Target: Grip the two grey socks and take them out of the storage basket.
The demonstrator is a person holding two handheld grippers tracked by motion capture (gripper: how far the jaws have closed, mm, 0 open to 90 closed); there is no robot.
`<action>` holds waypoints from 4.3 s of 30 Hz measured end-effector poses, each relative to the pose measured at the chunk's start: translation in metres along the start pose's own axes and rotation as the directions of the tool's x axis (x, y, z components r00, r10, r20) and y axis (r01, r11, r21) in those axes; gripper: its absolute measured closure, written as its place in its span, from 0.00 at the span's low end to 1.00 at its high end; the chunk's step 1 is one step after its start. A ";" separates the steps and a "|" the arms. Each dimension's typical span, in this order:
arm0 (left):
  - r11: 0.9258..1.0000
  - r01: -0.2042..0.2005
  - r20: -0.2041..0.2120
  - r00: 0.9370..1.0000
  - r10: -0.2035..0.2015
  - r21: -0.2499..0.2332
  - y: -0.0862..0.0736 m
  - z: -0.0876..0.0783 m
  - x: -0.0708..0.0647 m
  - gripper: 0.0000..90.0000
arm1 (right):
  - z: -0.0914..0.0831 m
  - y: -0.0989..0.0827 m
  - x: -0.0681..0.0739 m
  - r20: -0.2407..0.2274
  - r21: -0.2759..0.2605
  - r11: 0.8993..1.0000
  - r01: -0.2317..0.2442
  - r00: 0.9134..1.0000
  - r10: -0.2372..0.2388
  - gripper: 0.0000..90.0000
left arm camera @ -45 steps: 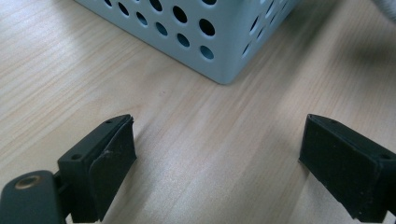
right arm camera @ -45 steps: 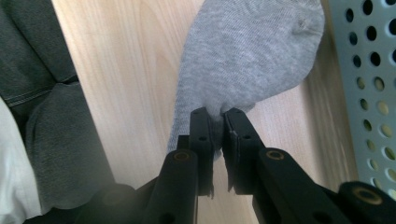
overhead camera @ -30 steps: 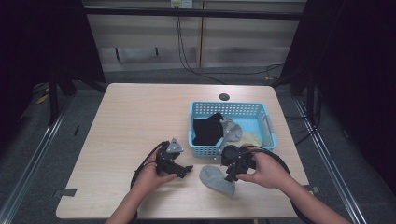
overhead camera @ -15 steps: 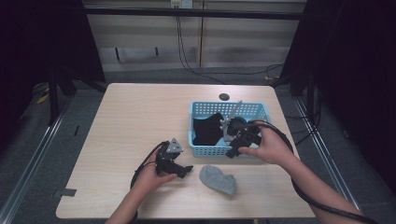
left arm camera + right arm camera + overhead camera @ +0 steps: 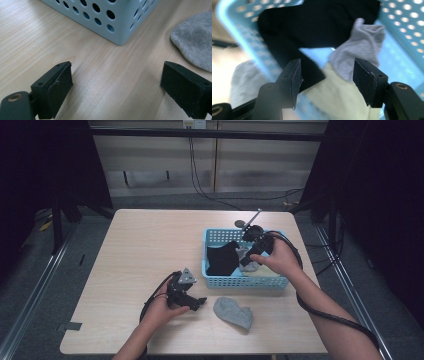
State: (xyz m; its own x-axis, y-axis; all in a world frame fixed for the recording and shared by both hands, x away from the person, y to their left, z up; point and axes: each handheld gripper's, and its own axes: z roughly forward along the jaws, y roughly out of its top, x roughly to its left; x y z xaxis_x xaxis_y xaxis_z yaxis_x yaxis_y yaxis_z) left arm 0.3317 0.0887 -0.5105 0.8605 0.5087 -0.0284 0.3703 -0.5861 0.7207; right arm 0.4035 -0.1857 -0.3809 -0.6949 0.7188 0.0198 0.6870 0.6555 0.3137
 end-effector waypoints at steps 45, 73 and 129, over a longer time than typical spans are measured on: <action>1.000 0.004 -0.001 1.000 -0.004 -0.003 0.000 0.000 0.000 0.11 | 0.033 0.007 -0.039 -0.033 0.040 0.995 -0.087 0.995 0.089 0.91; 1.000 -0.001 -0.001 1.000 0.001 0.001 0.000 0.000 0.000 0.11 | -0.020 -0.006 -0.023 -0.060 0.019 1.000 0.004 0.998 -0.003 0.91; 1.000 -0.002 -0.001 1.000 0.002 0.002 0.000 0.000 0.000 0.11 | -0.066 -0.046 0.055 -0.135 -0.039 0.971 0.237 0.961 -0.240 0.91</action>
State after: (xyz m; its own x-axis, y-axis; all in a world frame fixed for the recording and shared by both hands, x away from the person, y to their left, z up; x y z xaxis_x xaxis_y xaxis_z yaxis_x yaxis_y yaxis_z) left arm 0.3317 0.0887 -0.5104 0.8610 0.5080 -0.0264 0.3693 -0.5887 0.7191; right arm 0.3193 -0.1920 -0.3314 -0.8617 0.5024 0.0715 0.4938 0.7978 0.3458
